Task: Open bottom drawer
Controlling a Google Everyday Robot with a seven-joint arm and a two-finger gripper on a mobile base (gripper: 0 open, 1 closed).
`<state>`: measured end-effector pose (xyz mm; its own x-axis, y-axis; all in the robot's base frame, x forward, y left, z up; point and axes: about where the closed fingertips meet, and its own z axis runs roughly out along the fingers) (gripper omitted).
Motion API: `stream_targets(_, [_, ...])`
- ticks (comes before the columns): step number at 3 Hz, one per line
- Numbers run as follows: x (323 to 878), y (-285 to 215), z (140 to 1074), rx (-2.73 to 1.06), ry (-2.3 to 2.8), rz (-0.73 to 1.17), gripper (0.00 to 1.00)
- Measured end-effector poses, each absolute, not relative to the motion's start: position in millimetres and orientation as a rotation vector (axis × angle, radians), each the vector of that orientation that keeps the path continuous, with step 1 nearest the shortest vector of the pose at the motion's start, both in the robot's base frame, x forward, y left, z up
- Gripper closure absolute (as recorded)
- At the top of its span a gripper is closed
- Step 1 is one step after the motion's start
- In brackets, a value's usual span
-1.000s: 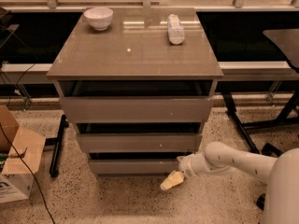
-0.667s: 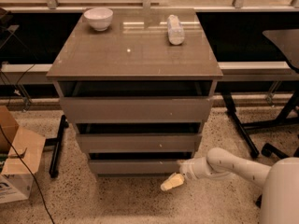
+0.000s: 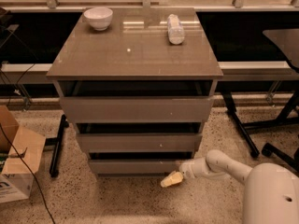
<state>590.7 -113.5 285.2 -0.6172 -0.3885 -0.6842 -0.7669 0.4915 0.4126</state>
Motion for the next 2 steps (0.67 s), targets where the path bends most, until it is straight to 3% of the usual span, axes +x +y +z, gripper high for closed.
stream_targets(2, [633.5, -113.9, 247.9, -0.986, 2.218, 1.003, 0.0])
